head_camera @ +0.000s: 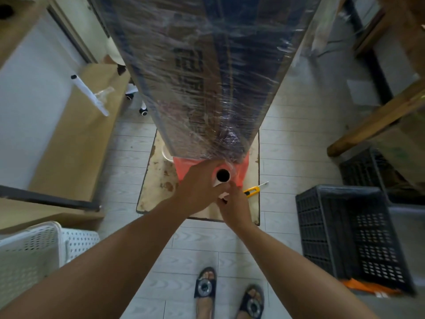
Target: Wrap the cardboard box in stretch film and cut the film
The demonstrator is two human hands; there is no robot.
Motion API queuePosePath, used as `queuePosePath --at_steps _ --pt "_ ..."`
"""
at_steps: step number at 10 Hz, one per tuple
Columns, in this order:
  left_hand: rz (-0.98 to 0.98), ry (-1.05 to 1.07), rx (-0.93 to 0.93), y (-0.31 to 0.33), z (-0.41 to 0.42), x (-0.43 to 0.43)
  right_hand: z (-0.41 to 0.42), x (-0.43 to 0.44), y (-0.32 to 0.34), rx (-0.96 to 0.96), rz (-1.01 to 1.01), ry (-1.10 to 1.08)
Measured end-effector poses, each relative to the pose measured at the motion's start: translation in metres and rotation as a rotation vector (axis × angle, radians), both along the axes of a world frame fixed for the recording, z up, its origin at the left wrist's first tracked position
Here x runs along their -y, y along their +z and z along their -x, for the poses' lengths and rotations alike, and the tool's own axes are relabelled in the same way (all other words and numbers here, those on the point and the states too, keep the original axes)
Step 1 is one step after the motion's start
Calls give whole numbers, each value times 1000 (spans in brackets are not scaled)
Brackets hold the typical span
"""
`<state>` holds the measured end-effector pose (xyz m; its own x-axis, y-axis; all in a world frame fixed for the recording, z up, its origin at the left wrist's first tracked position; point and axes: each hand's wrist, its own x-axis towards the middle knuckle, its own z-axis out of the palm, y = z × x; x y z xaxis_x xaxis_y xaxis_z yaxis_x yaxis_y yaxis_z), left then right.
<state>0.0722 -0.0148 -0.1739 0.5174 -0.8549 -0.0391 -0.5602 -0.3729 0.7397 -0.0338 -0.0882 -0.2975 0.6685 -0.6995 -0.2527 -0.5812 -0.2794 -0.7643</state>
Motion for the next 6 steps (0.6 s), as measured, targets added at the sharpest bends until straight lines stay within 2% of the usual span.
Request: queuePosePath --at_steps 2,6 --pt "-9 18 14 3 -1 -1 3 8 9 35 34 40" --pt "-55 74 -20 13 -2 -4 9 22 26 -37 107 81"
